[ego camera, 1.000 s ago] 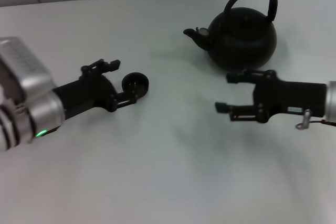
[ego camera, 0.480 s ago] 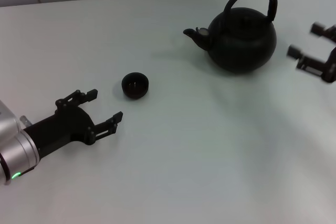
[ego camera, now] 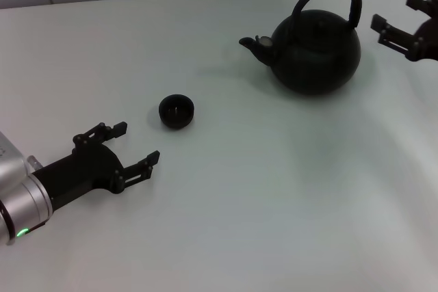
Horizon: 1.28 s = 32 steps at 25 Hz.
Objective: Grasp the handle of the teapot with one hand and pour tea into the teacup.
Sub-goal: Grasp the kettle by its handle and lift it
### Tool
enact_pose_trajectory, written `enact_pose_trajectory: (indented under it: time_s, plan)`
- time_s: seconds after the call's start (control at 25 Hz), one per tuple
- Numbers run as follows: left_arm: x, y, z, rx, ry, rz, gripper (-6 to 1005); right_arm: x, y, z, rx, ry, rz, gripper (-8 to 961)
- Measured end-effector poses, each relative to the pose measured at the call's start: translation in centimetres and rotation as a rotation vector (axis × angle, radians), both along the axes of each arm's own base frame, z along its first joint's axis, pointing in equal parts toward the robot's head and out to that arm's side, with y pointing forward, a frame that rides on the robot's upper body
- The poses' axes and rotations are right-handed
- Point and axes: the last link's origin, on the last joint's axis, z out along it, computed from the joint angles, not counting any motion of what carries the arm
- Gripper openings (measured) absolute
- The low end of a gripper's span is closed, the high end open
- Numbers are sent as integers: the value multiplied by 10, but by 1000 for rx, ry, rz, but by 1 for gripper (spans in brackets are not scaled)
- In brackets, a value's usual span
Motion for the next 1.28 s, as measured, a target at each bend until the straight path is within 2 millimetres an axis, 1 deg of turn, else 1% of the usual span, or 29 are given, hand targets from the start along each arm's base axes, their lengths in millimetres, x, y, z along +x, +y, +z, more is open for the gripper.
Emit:
enact_pose_trajectory:
  time_s: [0.24, 0.64, 0.76, 1.08, 1.28]
  plan:
    - [0, 1, -2, -8, 1, 3, 824, -4, 19, -13, -25, -30, -46, 817]
    - [2, 2, -3, -12, 0, -9, 825, -8, 38, -27, -32, -64, -92, 818]
    - [3, 2, -4, -16, 2, -11, 825, -9, 40, -29, -32, -72, -96, 818]
    - [3, 2, -4, -18, 3, -14, 824, -12, 46, -32, -32, -67, -108, 732]
    - [4, 3, -5, -17, 8, -21, 824, -18, 54, -40, -45, -67, -116, 622]
